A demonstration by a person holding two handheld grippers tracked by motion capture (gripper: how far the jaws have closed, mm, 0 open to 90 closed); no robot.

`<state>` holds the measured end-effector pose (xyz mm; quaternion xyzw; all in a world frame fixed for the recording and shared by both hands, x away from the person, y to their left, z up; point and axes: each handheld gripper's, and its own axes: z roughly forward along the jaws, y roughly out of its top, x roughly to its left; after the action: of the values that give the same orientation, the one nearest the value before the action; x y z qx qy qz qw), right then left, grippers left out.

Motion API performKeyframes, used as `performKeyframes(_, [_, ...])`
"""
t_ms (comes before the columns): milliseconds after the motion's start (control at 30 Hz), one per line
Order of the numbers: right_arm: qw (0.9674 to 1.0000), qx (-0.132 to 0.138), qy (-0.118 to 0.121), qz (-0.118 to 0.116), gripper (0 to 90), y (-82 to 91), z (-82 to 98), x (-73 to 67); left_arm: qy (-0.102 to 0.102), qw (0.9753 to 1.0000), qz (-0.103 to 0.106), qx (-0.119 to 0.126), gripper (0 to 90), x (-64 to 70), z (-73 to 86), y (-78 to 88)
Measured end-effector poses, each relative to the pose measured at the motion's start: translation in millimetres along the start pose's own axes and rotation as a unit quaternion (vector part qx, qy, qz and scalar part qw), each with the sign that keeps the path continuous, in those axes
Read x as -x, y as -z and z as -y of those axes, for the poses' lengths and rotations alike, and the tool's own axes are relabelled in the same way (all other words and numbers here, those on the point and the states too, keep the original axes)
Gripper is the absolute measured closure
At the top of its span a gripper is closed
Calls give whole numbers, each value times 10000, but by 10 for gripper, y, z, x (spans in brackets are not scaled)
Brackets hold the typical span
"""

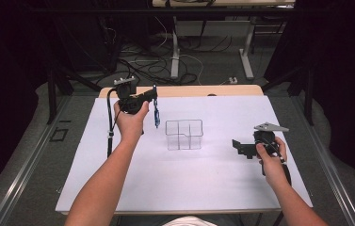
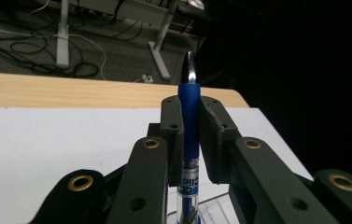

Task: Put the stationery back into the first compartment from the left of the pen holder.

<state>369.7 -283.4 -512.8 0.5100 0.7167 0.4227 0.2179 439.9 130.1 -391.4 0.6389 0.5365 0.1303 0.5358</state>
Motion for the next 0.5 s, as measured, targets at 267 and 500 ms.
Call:
performKeyframes(267, [10000,-2,-45,6,0,4,3,8,-173,9995,239,106,804,175,-16,17])
performKeyframes(500, [10000,-15,-52,17,0,-3,11,24,-216,9990,390,90,804,278,70,-50])
